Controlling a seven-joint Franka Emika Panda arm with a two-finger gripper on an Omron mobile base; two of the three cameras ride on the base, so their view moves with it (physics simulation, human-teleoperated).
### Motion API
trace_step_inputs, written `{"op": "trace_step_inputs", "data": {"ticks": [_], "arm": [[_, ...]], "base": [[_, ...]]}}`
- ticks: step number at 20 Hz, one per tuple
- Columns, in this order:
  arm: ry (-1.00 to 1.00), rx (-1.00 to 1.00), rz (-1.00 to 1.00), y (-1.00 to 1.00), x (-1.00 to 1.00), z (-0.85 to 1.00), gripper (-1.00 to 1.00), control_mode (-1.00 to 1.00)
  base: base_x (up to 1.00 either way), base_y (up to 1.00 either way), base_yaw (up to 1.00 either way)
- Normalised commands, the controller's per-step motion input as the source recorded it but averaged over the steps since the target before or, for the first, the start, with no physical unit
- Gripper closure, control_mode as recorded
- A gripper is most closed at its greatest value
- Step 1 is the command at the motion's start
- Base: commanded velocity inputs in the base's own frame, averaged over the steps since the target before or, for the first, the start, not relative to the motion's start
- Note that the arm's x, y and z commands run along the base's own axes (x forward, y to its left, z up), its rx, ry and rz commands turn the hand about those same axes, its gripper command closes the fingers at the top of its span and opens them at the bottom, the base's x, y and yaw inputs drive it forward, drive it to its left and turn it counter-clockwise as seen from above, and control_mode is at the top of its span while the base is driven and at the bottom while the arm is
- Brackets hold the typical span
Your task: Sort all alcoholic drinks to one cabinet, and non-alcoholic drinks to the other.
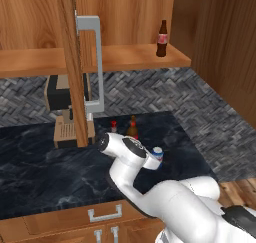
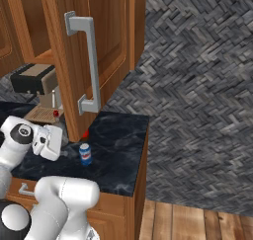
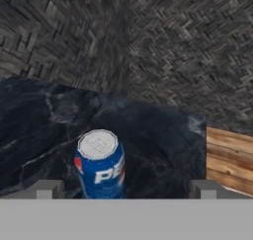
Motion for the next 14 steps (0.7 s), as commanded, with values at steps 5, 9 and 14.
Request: {"op": "trace_step_inputs", "data": {"ticks": [5, 9, 14], "arm": [[0.0, 0.0, 0.0, 0.0, 0.12, -0.16, -1.0, -1.0], [0.0, 0.0, 0.0, 0.0, 0.2, -0.15, -1.0, -1.0], [0.0, 0.0, 0.0, 0.0, 0.18, -0.12, -1.0, -1.0]], "base": [[0.0, 0.0, 0.0], [0.0, 0.0, 0.0], [0.0, 0.0, 0.0]]}}
